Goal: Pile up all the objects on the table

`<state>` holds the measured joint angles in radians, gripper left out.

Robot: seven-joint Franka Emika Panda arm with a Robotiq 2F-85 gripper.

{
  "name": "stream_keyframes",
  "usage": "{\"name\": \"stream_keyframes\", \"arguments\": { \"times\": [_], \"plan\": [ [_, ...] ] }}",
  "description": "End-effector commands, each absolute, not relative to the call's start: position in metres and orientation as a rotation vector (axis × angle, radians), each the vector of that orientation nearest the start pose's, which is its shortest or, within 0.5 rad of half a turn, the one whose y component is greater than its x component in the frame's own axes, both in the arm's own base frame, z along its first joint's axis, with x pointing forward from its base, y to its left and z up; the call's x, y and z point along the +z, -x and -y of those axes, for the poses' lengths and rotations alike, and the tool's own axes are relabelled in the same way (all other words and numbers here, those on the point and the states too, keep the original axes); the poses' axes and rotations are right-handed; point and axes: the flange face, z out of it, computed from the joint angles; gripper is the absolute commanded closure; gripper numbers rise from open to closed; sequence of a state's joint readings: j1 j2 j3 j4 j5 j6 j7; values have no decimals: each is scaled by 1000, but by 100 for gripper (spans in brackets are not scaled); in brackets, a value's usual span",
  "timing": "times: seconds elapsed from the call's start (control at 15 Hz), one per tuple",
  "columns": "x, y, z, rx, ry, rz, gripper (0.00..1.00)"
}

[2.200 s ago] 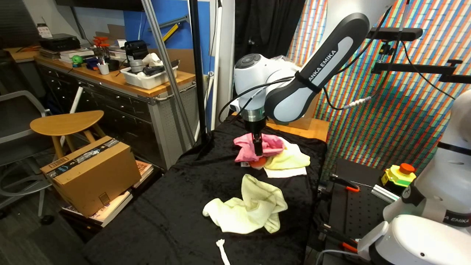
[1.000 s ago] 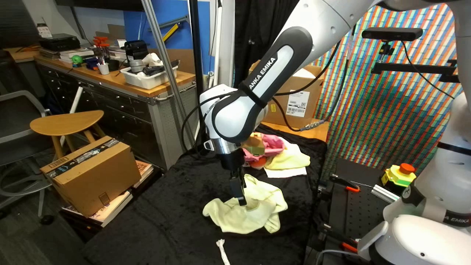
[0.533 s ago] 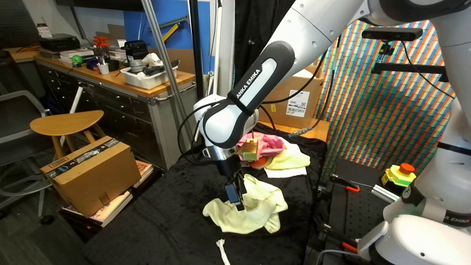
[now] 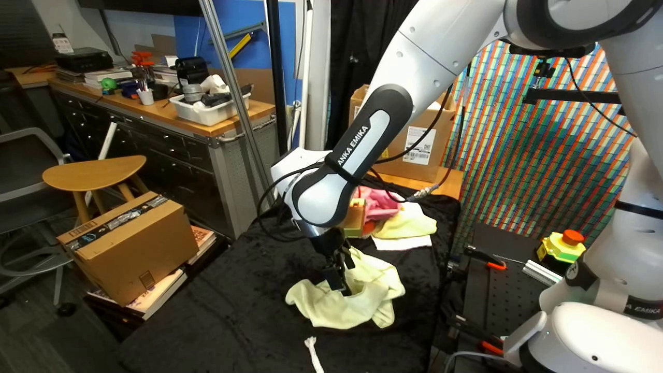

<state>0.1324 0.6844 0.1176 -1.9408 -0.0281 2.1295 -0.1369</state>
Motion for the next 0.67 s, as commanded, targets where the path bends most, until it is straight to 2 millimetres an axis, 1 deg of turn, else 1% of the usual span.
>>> {"name": "stream_keyframes", "arguments": {
  "times": [0.0, 0.27, 0.6],
  "plan": [
    [97, -536, -138, 783, 3027, 593, 0],
    [93, -535, -132, 813, 3042, 573, 0],
    [88, -530, -129, 891, 2996, 559, 0]
  ]
}}
